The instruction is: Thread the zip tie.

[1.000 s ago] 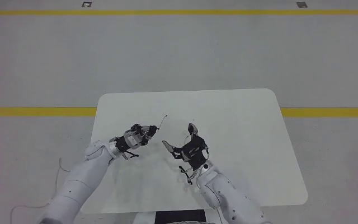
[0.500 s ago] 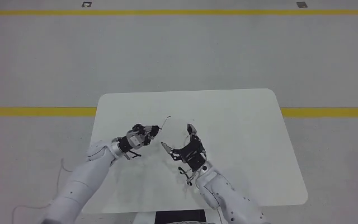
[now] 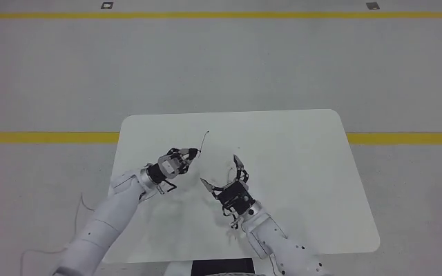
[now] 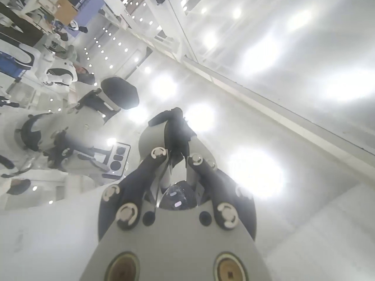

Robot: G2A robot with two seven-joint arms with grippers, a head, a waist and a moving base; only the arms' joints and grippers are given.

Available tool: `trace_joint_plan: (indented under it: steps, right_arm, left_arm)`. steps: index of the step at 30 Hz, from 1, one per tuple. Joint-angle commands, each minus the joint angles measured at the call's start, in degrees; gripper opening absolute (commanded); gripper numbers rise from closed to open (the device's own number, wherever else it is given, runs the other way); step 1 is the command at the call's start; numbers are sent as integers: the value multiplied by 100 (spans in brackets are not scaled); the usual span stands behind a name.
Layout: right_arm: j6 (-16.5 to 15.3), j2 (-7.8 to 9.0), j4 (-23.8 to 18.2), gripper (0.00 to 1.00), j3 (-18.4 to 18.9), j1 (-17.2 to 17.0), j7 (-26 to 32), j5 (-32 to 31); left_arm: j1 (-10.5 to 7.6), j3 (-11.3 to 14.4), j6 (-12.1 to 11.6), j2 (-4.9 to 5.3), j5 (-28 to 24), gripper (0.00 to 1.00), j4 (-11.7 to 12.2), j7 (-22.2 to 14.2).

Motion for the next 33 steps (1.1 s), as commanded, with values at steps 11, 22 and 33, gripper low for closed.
trace_joint_plan:
  steps: [11, 22, 33]
  right_arm:
    - [20, 17, 28, 100, -75, 69, -10, 20]
    - [166, -33, 201, 100, -322, 301, -11, 0]
    - [462, -18, 294, 38, -516, 437, 89, 0]
  left_arm:
    - [61, 55, 17, -15, -52, 0, -96, 156]
    - [121, 266, 51, -6, -162, 0, -158, 241]
    - [121, 266, 51, -6, -162, 0, -158, 241]
